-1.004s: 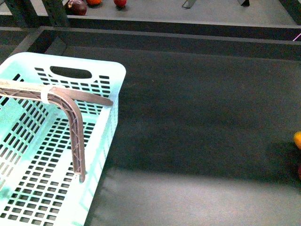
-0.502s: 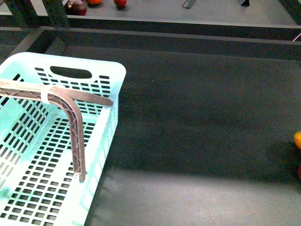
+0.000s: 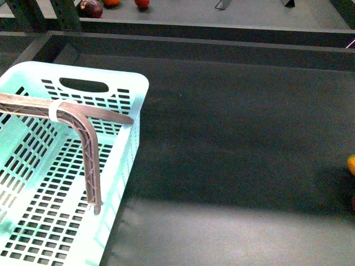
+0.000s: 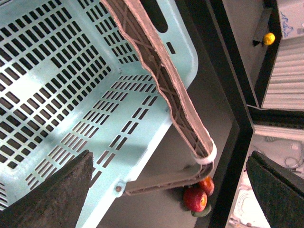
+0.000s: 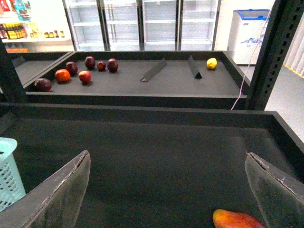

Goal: Pick apple with right arm and hold basket with left

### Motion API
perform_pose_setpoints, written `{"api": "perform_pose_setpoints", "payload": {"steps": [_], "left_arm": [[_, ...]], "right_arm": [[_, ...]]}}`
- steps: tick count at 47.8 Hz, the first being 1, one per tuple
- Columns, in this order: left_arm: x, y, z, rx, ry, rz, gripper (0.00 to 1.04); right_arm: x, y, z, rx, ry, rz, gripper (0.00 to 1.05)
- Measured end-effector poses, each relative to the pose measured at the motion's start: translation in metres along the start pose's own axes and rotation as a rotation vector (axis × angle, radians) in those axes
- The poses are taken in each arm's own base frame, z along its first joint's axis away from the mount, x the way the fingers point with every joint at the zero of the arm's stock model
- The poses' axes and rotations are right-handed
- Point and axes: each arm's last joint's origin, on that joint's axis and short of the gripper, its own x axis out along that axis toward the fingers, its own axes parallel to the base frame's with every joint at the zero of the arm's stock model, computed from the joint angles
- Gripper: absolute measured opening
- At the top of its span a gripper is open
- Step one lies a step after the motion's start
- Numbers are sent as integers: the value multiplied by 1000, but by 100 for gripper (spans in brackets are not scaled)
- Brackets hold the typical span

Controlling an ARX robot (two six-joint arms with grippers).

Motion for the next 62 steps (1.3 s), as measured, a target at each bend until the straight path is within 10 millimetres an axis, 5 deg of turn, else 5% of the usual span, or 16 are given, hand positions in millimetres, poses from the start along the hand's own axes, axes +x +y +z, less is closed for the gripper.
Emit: {"api": "perform_pose_setpoints", "payload": {"steps": [14, 34, 62], "left_arm": [[47, -5, 36, -216, -48, 105, 98], [72, 0, 54, -296, -77, 201, 98], [82, -2, 57, -347, -90, 210, 10]], "right_arm": [[0, 0, 0, 0, 0, 0, 96], [0, 0, 0, 0, 0, 0, 96], [0, 0, 0, 0, 0, 0, 96]]}}
